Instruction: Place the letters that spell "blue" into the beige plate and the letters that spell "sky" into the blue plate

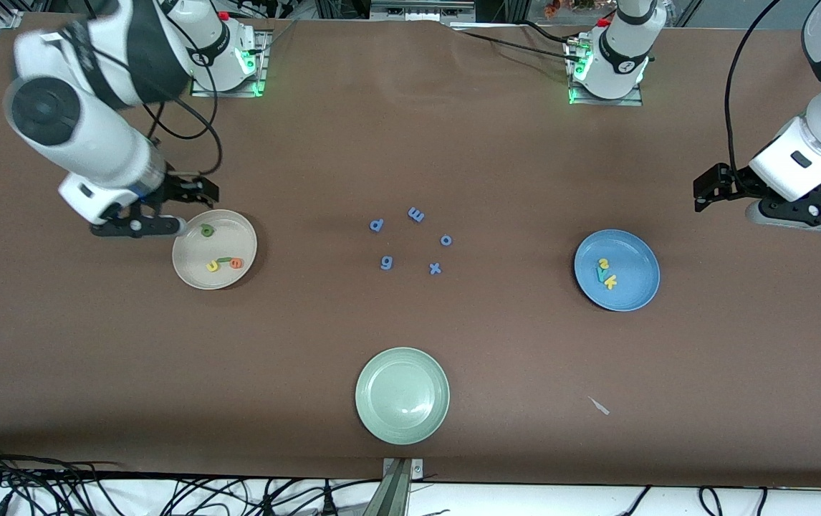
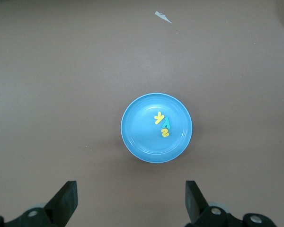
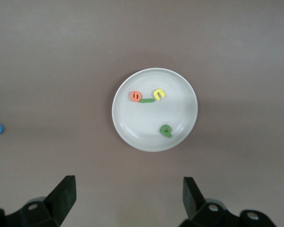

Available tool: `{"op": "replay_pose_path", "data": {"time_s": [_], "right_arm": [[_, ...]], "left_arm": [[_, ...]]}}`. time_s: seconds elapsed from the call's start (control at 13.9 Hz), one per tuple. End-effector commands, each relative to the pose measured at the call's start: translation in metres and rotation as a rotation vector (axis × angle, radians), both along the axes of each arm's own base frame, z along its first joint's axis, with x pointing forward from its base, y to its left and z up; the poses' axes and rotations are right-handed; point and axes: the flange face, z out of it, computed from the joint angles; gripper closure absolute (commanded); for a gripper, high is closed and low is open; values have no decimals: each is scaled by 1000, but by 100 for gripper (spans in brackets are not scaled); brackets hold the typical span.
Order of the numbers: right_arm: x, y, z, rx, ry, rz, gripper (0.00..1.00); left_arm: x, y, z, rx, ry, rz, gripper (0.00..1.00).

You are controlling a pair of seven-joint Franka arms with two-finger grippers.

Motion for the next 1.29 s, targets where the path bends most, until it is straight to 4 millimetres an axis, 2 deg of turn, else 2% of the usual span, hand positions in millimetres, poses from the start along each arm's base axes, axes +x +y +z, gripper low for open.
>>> {"op": "replay_pose_path", "data": {"time_s": [0.0, 0.07, 0.22, 0.29, 0.65, 0.93, 1.22], "right_arm": [[-3, -38, 55, 28, 12, 46, 0], [-8, -57, 68, 29, 6, 49, 0], [-12, -77, 80, 53, 1, 51, 0], [-12, -80, 81, 63, 0, 53, 0], [-15, -75, 85, 59, 32, 53, 0], [-14, -74, 96, 61, 14, 55, 0], [-11, -76, 95, 59, 10, 43, 0]], "left_arm": [[3, -1, 5, 24, -9, -18, 0], [3, -1, 5, 24, -9, -20, 0], [3, -2, 5, 24, -9, -21, 0], [3, -2, 5, 24, -9, -21, 0], [4, -2, 5, 24, -9, -21, 0], [3, -4, 6, 25, -12, -23, 0], [3, -3, 6, 24, -12, -21, 0]]}}
